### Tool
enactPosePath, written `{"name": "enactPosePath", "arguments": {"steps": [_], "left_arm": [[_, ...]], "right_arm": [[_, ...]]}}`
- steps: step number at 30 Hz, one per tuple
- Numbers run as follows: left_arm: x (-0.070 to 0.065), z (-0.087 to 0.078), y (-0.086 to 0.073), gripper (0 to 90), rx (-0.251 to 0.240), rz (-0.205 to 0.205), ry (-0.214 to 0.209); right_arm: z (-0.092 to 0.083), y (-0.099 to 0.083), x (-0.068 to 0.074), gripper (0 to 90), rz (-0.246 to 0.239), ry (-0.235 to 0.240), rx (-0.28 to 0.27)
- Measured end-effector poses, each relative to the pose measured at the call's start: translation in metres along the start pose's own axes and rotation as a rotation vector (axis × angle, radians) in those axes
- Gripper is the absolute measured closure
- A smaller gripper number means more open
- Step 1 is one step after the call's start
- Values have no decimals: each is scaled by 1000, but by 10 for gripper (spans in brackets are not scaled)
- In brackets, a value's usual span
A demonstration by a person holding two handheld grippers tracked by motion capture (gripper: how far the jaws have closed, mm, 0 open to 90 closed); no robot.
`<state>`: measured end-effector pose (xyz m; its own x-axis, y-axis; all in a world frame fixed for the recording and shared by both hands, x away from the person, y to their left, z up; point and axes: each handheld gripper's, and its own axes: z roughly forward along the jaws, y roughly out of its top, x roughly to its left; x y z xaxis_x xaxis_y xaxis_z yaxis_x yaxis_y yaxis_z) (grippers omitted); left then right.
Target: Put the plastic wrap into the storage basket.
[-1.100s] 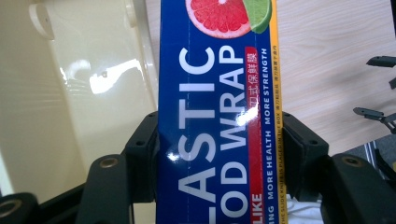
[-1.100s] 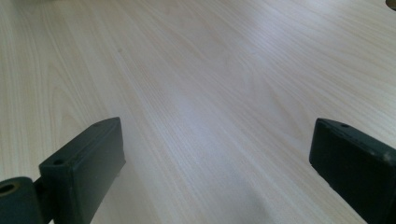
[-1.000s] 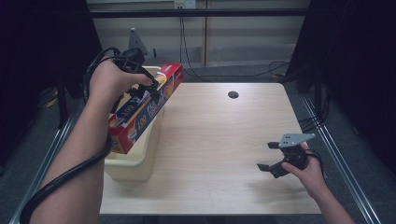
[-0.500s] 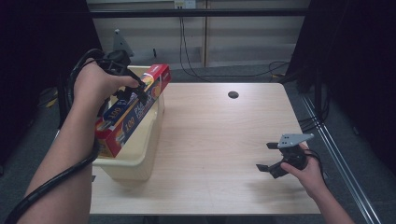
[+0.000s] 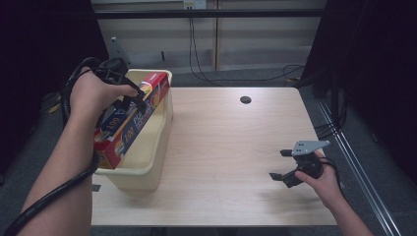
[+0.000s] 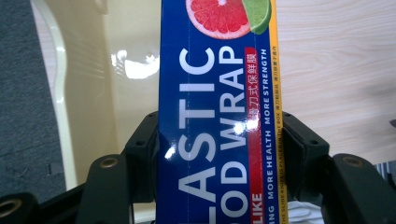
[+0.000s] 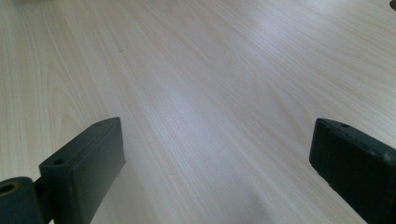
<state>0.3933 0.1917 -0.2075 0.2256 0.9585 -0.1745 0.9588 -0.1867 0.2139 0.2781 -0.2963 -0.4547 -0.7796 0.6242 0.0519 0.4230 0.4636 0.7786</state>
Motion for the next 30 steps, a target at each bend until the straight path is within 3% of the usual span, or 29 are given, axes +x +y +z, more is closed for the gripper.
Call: {"name": "enactPosePath", "arguments": {"steps": [9, 19, 30], "left_arm": [[6, 2, -3, 408, -13, -18, 3], [8, -8, -4, 408, -38, -34, 8], [16, 9, -7, 407, -25, -57, 21]], "right_arm": [[0, 0, 0, 32, 1, -2, -2], [1, 1, 0, 32, -3, -2, -2], [0, 2, 1, 32, -6, -6, 0]]}}
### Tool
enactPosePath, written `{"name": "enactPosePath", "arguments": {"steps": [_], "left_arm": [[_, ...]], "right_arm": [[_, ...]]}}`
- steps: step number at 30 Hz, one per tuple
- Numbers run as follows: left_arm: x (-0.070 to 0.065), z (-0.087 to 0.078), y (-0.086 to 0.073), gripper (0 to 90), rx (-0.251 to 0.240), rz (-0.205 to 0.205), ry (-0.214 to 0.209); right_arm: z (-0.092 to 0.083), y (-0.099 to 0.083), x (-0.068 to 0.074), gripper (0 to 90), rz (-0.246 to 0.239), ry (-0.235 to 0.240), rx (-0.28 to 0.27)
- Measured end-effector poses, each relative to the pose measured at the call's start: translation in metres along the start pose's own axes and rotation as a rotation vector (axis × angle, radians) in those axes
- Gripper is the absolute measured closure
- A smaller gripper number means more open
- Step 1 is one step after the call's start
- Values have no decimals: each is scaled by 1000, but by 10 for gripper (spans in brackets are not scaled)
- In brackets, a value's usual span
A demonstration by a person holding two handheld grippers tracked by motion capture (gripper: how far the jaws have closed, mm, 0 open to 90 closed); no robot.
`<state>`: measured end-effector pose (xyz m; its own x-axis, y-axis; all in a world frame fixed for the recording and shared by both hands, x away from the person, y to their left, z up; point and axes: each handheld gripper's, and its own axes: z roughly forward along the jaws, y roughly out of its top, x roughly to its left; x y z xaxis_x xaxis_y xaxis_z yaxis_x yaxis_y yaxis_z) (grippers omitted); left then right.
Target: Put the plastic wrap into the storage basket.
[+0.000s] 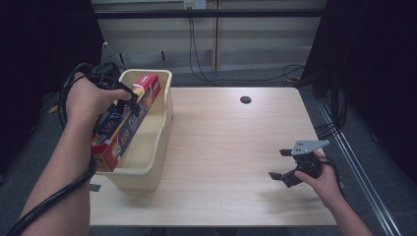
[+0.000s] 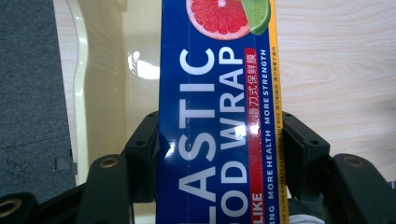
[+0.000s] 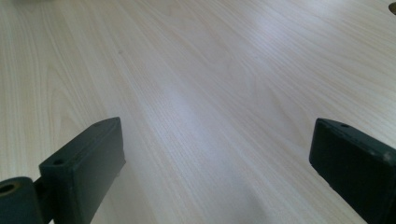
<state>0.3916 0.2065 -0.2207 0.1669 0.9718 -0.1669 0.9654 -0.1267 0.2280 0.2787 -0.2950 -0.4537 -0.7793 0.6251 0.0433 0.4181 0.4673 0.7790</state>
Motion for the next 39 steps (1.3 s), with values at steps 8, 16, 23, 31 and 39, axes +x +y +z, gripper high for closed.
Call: {"name": "enactPosePath", "arguments": {"steps": [8, 16, 23, 31, 39], "left_arm": [[5, 16, -2, 407, 26, -13, -10], [7, 30, -5, 406, 45, -24, -7], [9, 39, -7, 406, 63, -32, -16], [10, 49, -8, 405, 78, -36, -14], [10, 58, -9, 405, 98, -38, -27]], "right_arm": [[0, 0, 0, 32, -1, 3, 1], [0, 0, 0, 32, -1, 4, 1], [0, 0, 0, 32, 0, 3, -1], [-1, -1, 0, 32, 4, 2, -1], [0, -1, -1, 33, 3, -2, -1]]}}
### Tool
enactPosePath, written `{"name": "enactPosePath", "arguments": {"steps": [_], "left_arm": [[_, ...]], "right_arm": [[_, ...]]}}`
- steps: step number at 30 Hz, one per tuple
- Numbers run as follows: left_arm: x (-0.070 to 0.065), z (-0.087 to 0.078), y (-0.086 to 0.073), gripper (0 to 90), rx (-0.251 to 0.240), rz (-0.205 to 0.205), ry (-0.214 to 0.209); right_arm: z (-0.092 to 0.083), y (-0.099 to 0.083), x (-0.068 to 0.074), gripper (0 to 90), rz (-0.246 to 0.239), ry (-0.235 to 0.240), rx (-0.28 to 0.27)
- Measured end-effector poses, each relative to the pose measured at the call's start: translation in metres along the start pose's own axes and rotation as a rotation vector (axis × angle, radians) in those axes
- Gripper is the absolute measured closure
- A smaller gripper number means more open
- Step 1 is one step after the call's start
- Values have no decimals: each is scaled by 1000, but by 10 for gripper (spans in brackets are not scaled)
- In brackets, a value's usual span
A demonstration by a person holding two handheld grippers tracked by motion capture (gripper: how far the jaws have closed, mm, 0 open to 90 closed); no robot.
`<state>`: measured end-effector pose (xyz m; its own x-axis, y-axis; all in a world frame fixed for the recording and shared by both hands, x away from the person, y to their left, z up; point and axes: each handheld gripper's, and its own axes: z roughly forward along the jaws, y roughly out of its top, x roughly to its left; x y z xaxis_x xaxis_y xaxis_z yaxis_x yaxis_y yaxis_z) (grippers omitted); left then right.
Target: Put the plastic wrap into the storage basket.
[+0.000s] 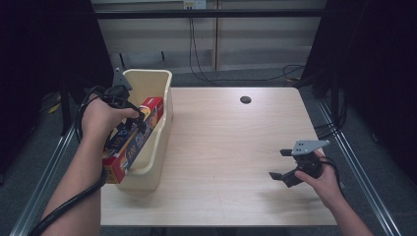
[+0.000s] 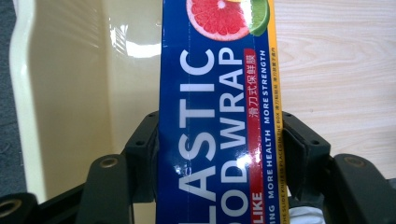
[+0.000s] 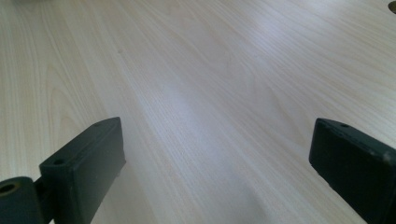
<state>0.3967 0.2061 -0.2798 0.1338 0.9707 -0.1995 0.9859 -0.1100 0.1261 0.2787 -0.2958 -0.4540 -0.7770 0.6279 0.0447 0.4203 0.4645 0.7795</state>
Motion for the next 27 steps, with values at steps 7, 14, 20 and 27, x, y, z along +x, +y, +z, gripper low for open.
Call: {"name": "enactPosePath", "arguments": {"steps": [7, 14, 20, 27], "left_arm": [[0, 6, 1, 405, 8, 1, 5], [-1, 11, 1, 405, 16, -6, -7], [-1, 15, 1, 404, 24, -5, -3], [0, 21, 1, 404, 35, -10, -8]], "right_arm": [[0, 0, 0, 33, 1, 0, -1], [0, 0, 0, 33, 1, 2, -1], [1, 0, 0, 33, -3, 9, 0], [1, 0, 0, 33, -5, 9, 1]]}}
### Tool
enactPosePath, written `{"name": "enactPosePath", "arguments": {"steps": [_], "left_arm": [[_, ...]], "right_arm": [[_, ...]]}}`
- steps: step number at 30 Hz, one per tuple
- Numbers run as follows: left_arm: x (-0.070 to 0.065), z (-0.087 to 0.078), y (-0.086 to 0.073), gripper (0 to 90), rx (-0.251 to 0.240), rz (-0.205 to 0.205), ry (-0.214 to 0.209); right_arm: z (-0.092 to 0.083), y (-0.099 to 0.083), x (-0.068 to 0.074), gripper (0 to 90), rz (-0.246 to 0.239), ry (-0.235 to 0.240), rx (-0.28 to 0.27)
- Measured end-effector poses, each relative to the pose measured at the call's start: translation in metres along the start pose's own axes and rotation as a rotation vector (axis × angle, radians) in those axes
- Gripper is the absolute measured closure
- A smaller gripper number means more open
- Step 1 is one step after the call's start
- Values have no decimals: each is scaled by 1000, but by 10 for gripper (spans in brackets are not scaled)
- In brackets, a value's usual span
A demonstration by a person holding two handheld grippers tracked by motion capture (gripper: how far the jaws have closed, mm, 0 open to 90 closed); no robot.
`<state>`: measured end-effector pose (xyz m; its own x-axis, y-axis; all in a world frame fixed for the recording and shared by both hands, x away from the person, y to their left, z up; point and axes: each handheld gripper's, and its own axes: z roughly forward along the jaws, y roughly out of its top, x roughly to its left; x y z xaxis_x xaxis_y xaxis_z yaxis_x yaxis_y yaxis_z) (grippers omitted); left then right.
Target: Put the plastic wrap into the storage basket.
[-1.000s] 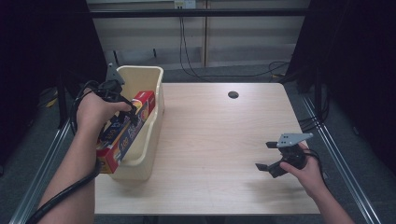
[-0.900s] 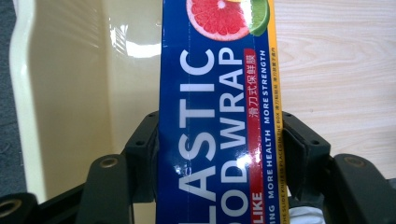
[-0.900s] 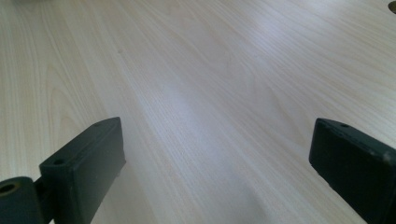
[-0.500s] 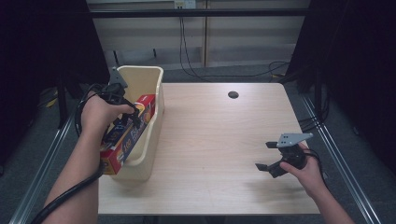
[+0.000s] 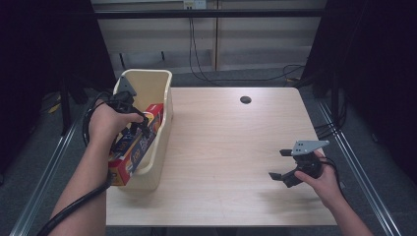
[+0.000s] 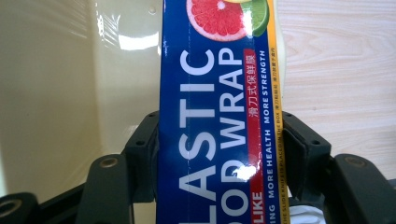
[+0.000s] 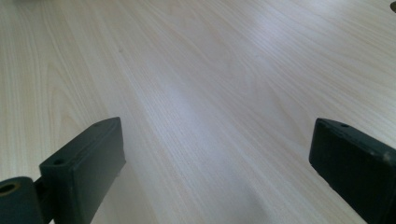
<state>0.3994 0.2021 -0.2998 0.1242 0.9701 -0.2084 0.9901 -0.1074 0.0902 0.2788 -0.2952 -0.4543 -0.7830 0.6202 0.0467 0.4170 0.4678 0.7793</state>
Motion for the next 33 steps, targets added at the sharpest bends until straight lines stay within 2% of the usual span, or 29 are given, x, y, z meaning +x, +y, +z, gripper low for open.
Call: {"name": "enactPosePath", "arguments": {"steps": [8, 19, 21, 22, 33], "left_arm": [[2, 8, 0, 404, 15, -21, -8], [4, 15, 0, 403, 24, -17, 0], [3, 17, 0, 403, 24, -32, -7], [4, 18, 0, 403, 25, -23, -2], [6, 23, -1, 402, 35, -45, -15]], "right_arm": [[0, 0, 0, 33, -2, -4, 2], [1, 0, 1, 33, 0, -8, 7], [1, 0, 1, 33, 0, -7, 8], [1, 0, 1, 33, -1, -7, 8], [1, 0, 1, 33, -4, -6, 8]]}}
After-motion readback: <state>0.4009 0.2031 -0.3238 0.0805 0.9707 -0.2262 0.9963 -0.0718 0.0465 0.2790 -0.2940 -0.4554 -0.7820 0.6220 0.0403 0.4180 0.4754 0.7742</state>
